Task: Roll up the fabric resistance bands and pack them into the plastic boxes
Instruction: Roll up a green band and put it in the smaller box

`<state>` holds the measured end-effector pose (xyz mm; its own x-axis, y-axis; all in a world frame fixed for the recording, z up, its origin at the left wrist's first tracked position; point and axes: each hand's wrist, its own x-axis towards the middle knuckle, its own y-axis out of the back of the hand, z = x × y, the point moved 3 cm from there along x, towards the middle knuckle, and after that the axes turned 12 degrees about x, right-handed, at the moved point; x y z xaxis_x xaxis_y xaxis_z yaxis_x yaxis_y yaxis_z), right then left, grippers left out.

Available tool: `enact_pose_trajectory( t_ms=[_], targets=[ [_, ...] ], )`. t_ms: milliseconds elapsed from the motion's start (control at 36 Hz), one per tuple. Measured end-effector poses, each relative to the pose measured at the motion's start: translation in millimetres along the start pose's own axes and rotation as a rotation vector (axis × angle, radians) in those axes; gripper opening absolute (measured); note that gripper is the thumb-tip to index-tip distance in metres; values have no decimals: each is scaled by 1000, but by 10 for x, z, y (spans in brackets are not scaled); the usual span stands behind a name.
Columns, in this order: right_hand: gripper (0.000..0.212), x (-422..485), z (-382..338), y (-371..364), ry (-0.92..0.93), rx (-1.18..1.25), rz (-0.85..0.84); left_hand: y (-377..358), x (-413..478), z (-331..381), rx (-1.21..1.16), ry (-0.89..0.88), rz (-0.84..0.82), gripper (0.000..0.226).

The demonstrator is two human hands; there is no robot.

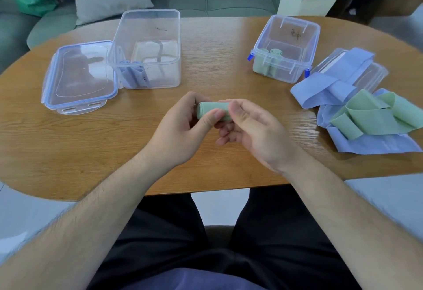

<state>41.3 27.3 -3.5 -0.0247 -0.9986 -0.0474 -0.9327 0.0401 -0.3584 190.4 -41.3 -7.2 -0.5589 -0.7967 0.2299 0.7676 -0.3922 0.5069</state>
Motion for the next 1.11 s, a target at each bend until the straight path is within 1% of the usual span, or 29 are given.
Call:
enact_pose_trajectory(
  t_ms=[56, 111, 194, 278, 306, 389, 500, 611, 667, 722, 806, 861, 917, 1028, 1111],
  targets=[
    [29, -2, 10, 11, 32, -39, 32, -1, 2, -7, 12, 0, 3, 36],
    [21, -4, 26, 25, 64, -95, 72, -19, -2, 2, 16, -12, -16, 31],
    [19, -10, 18, 32, 105, -202, 115, -52, -11, -4, -1, -20, -43, 24],
    [19, -29, -23, 8, 164, -338, 142, -51, -10, -5, 5, -33, -57, 29],
    [18, -38, -35, -4, 180, -377, 145, -41, -12, 8, 30, -52, -48, 29],
    [13, -65, -66, -48, 224, -445, 131, 1, -35, 88, 151, -132, 33, 18],
    [13, -86, -56, -93, 297, -500, 161, 4, -87, 185, 238, -174, 128, 17],
    [13, -92, -41, -118, 301, -525, 172, 3, -121, 189, 258, -183, 150, 18],
    [14, -90, -62, -118, 301, -528, 161, 7, -126, 174, 264, -171, 161, 25],
    [15, -86, -108, -105, 313, -531, 155, 9, -107, 167, 262, -166, 156, 28],
    [11, -70, -153, -55, 294, -511, 124, -16, -73, 139, 206, -166, 83, 21],
    [15, -57, -171, -8, 281, -528, 128, -41, -62, 90, 182, -160, 29, 19],
    [22, -51, -200, 39, 276, -546, 140, -50, -46, 49, 201, -173, 14, 20],
    [33, -46, -246, 82, 243, -510, 143, -51, -18, 28, 301, -209, 64, 29],
    [39, -44, -287, 104, 186, -416, 179, -76, -28, 72, 359, -237, 151, 28]
  ],
)
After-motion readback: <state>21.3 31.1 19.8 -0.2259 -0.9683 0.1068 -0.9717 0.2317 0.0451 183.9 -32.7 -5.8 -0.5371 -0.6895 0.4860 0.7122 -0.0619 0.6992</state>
